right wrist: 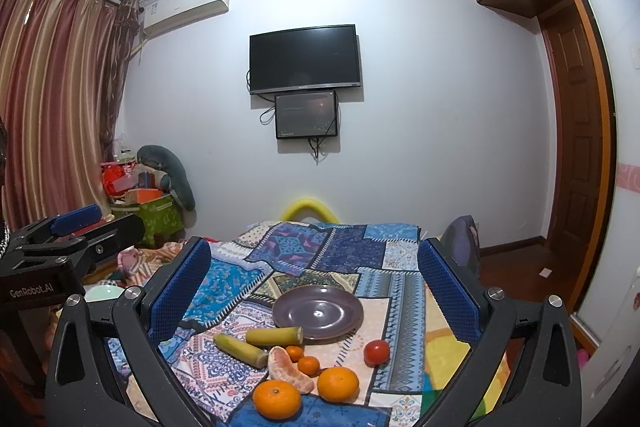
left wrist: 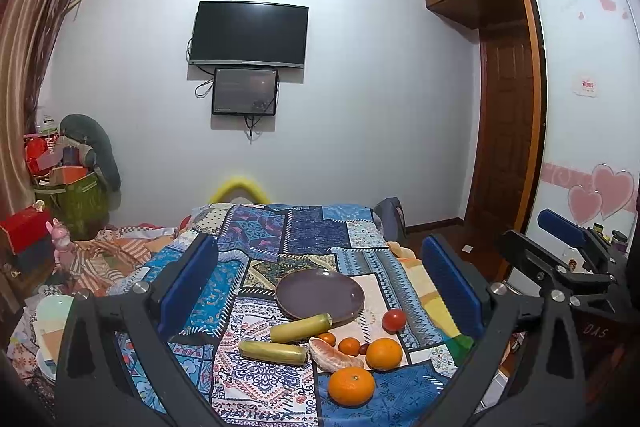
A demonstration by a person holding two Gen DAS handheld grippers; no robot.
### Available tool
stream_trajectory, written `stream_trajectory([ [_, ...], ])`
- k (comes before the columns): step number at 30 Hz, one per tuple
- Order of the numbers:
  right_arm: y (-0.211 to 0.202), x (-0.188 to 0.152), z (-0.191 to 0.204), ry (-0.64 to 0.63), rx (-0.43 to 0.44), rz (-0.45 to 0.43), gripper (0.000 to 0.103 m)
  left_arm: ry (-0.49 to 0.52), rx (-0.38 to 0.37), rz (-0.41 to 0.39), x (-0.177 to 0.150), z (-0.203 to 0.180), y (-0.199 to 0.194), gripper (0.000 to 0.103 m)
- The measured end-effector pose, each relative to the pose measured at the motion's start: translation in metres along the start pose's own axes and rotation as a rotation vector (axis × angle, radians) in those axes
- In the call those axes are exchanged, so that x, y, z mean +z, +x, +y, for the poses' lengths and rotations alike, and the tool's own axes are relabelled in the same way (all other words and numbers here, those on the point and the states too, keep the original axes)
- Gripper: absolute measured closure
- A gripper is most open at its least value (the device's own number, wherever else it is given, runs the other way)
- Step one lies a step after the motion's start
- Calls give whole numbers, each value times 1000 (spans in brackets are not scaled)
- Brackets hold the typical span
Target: Organize fruits
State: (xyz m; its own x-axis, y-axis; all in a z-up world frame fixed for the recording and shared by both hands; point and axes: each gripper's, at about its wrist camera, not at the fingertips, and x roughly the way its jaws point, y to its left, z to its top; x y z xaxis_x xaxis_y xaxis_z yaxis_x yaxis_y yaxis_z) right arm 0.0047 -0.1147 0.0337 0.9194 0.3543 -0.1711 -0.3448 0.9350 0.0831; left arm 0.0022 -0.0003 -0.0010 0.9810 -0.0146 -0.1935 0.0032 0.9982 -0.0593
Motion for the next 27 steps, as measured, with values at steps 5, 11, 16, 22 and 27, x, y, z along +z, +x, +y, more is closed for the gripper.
stream_trajectory([
  [5, 0, 0, 0, 1, 1, 0, 0, 6, -1, -1, 1, -1, -1, 0],
  [11, -1, 0, 0, 0, -1, -4, 0, 0, -7, 3, 1, -2, -1, 0],
  [16, -3, 2, 0, 3, 1, -7, 0, 5, -9, 0, 2, -3, -3, 0],
  [22, -3, 2, 0, 3, 1, -7, 0, 6, -10, -1, 2, -4, -4, 0],
  [27, -3, 2, 0, 0, 2, -10, 0, 7, -9, -5, 2, -5, -4, 0],
])
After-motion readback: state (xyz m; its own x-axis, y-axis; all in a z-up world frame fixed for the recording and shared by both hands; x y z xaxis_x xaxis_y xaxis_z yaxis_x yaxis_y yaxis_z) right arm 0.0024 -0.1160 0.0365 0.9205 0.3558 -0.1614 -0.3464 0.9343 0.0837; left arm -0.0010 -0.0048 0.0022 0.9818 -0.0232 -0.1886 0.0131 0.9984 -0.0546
